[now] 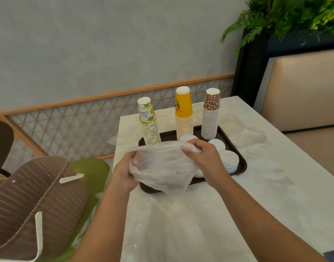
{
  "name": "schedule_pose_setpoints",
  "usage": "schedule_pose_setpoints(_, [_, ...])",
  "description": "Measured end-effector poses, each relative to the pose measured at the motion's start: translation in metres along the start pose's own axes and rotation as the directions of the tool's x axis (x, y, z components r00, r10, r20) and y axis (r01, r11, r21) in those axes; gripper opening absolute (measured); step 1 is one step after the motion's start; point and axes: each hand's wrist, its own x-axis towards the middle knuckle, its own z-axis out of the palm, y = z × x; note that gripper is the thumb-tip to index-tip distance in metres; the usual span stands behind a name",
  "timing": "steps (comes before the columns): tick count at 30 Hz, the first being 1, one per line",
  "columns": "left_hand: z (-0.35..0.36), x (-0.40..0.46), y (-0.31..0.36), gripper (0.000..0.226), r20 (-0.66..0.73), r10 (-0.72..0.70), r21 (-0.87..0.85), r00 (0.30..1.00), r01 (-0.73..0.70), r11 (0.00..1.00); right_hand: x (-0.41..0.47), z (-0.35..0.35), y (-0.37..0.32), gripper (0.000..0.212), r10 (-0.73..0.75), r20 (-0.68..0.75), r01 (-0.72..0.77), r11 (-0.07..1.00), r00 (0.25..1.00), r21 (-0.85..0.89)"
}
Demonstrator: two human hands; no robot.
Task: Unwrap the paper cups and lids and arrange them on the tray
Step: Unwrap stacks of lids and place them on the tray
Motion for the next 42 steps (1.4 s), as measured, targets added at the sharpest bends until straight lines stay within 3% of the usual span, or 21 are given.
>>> schedule_pose_setpoints(6, [-0.013,0.004,0.001,0.039,-0.06,0.063,0.106,0.996,-0.056,0.993,0.008,-0.028,-0.005,0.017,0.109,-0.128,-0.069,0.957,0.986,0.283])
schedule_pose_setpoints(10, [-0.025,0.011,0.005,0.009,-0.134,0.131,0.199,0.982,-0.103,0.975,0.011,-0.042,-0.009,0.015,0.117,-0.15,-0.061,0.94,0.982,0.335])
schedule_pose_setpoints(13, [-0.028,0.017,0.005,0.01,-0.191,0.24,0.344,0.952,-0.164,0.924,0.012,-0.046,-0.013,0.012,0.14,-0.192,-0.072,0.944,0.971,0.321])
schedule_pose_setpoints(15, [-0.022,0.015,0.004,0.023,-0.185,0.419,0.58,0.889,-0.245,0.777,0.013,-0.046,-0.013,0.017,0.128,-0.226,-0.064,0.96,0.966,0.271])
schedule_pose_setpoints(16, [-0.015,0.013,0.004,0.029,-0.133,0.559,0.673,0.819,-0.339,0.657,0.014,-0.045,-0.014,0.021,0.107,-0.24,-0.053,0.974,0.965,0.22])
schedule_pose_setpoints(18, [0.009,0.001,0.003,0.026,0.129,0.79,0.722,0.599,-0.603,0.339,0.014,-0.04,-0.016,0.025,0.069,-0.235,-0.038,0.99,0.97,0.135])
schedule_pose_setpoints(19, [0.025,-0.006,0.002,0.02,0.284,0.813,0.694,0.509,-0.694,0.193,0.014,-0.036,-0.017,0.025,0.054,-0.213,-0.031,0.993,0.976,0.111])
schedule_pose_setpoints(21, [0.053,-0.016,-0.003,0.01,0.527,0.728,0.624,0.438,-0.781,0.018,0.012,-0.025,-0.021,0.02,0.019,-0.16,-0.007,0.997,0.987,0.074])
schedule_pose_setpoints(23, [0.075,-0.019,-0.011,0.009,0.594,0.657,0.581,0.464,-0.812,0.048,0.01,-0.013,-0.023,0.017,0.018,-0.113,-0.005,0.993,0.993,0.115])
schedule_pose_setpoints(26, [0.091,-0.019,-0.018,0.014,0.498,0.641,0.56,0.583,-0.781,0.276,0.008,-0.005,-0.027,0.021,0.075,-0.014,-0.069,0.965,0.997,0.251])
schedule_pose_setpoints(27, [0.092,-0.018,-0.019,0.016,0.459,0.656,0.564,0.599,-0.767,0.306,0.008,-0.005,-0.028,0.024,0.104,0.032,-0.109,0.948,0.994,0.298])
schedule_pose_setpoints(29, [0.095,-0.016,-0.017,0.017,0.391,0.715,0.574,0.579,-0.761,0.302,0.009,-0.008,-0.032,0.035,0.16,0.15,-0.213,0.847,0.976,0.487])
schedule_pose_setpoints(31, [0.096,-0.014,-0.013,0.015,0.332,0.788,0.575,0.518,-0.773,0.266,0.008,-0.013,-0.038,0.036,0.118,0.259,-0.255,0.756,0.959,0.603])
schedule_pose_setpoints(34, [0.1,-0.012,-0.01,0.012,0.302,0.854,0.586,0.423,-0.789,0.183,0.007,-0.009,-0.038,0.033,-0.078,0.269,-0.063,0.877,0.96,0.477])
schedule_pose_setpoints(36, [0.102,-0.009,-0.013,0.011,0.317,0.869,0.596,0.381,-0.793,0.13,0.01,-0.001,-0.034,0.038,-0.129,0.181,0.062,0.94,0.975,0.336])
schedule_pose_setpoints(39, [0.105,-0.004,-0.018,0.013,0.297,0.872,0.593,0.389,-0.791,0.15,0.016,0.01,-0.036,0.022,-0.143,-0.038,0.148,0.976,0.989,0.162])
schedule_pose_setpoints(42, [0.106,-0.003,-0.015,0.014,0.226,0.878,0.556,0.423,-0.796,0.24,0.021,0.009,-0.037,0.021,-0.213,-0.125,0.213,0.977,0.969,-0.012])
